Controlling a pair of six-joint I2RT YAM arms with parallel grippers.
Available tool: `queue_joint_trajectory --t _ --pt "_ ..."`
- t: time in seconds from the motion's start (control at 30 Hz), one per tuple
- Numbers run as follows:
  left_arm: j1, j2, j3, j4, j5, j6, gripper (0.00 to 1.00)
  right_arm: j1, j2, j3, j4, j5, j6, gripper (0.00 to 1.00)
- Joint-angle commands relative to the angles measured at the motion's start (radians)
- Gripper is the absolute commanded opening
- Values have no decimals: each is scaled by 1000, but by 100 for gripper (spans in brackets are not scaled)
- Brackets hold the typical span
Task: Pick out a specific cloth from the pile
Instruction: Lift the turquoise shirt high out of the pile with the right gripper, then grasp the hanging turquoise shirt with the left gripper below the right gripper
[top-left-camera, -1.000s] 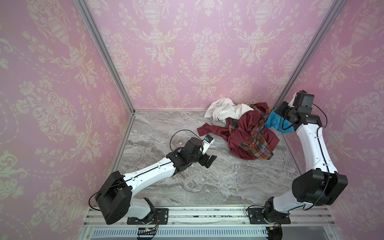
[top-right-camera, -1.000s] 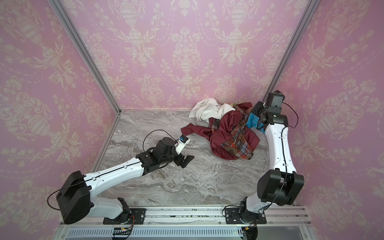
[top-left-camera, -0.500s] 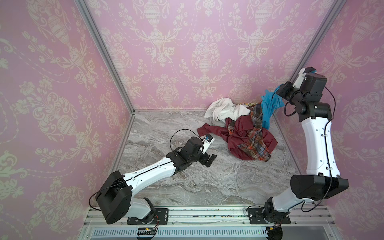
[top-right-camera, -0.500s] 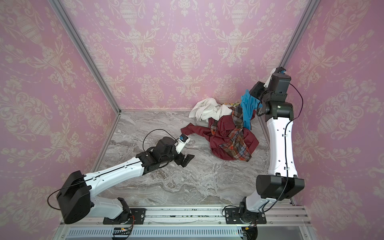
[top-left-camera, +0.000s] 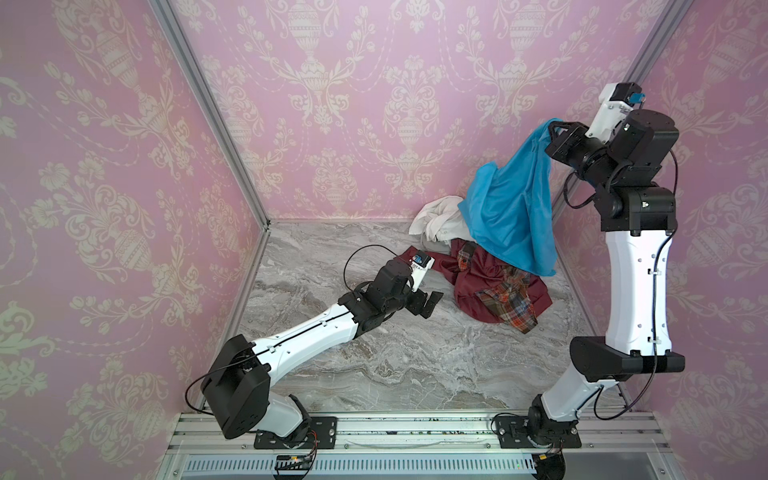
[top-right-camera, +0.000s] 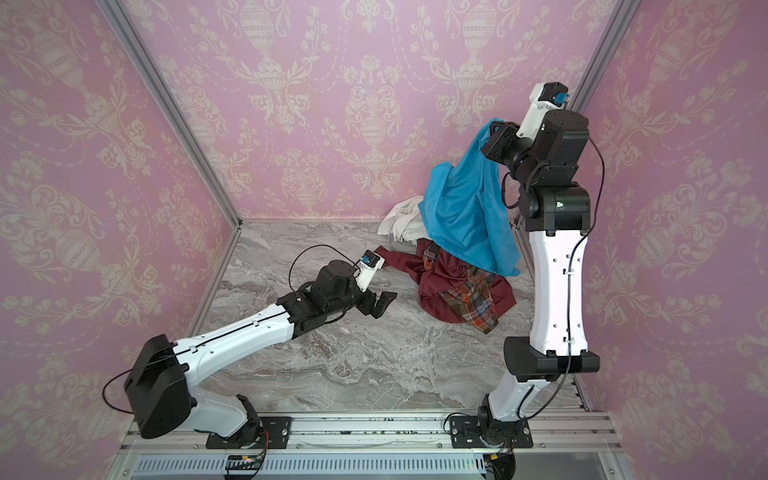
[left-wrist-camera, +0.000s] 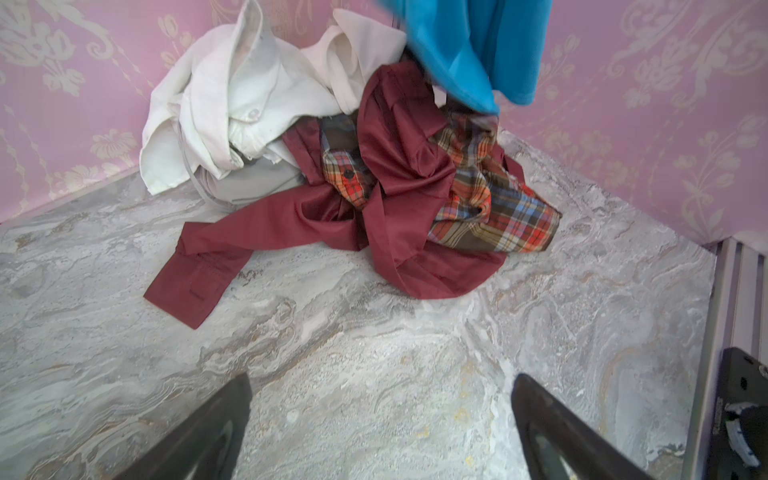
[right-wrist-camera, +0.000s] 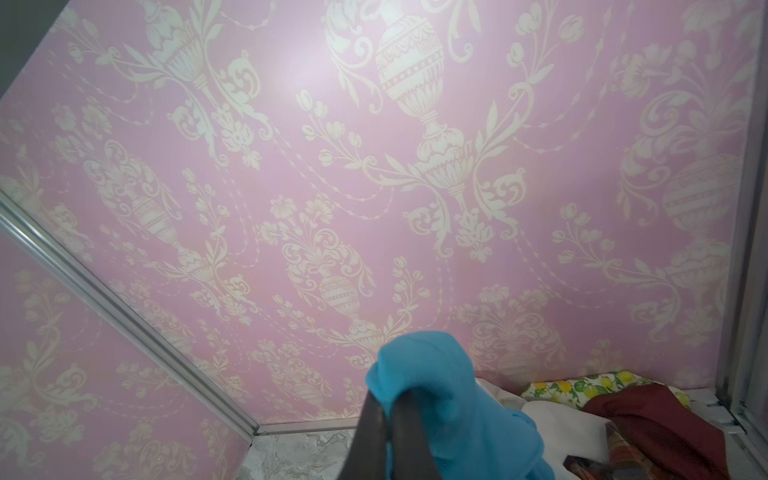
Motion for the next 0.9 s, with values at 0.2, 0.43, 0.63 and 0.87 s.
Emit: queue_joint_trajectory --t 0.2,0.43,0.63,0.87 --pt "1 181 168 250 24 -209 99 143 -27 7 37 -23 -2 0" --pt "-21 252 255 323 12 -179 99 197 -44 -67 26 -16 -29 0" --pt "-22 357 377 386 30 -147 99 235 -66 -125 30 -8 -47 0" --pt "-30 546 575 511 -24 -77 99 237 -95 -157 36 -20 -35 0"
